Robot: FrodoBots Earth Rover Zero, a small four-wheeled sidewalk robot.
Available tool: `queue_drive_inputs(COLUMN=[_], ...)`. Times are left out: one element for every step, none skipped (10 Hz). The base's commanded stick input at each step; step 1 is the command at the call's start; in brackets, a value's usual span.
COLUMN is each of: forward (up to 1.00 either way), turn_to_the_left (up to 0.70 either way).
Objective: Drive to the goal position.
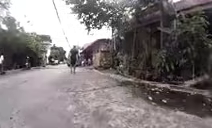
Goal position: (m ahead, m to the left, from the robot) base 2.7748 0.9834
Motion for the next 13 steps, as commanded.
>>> queue_drive_inputs(forward=[1.0, 1.0, 1.0, 1.0, 1.0, 1.0, 1.0, 1.0, 1.0, 1.0, 1.0, 1.0, 1.0], turn_to_the_left=[0.27, 0.27, 0.27, 0.27, 0.27, 0.27, 0.27, 0.27, 0.27, 0.27, 0.27, 0.27, 0.27])
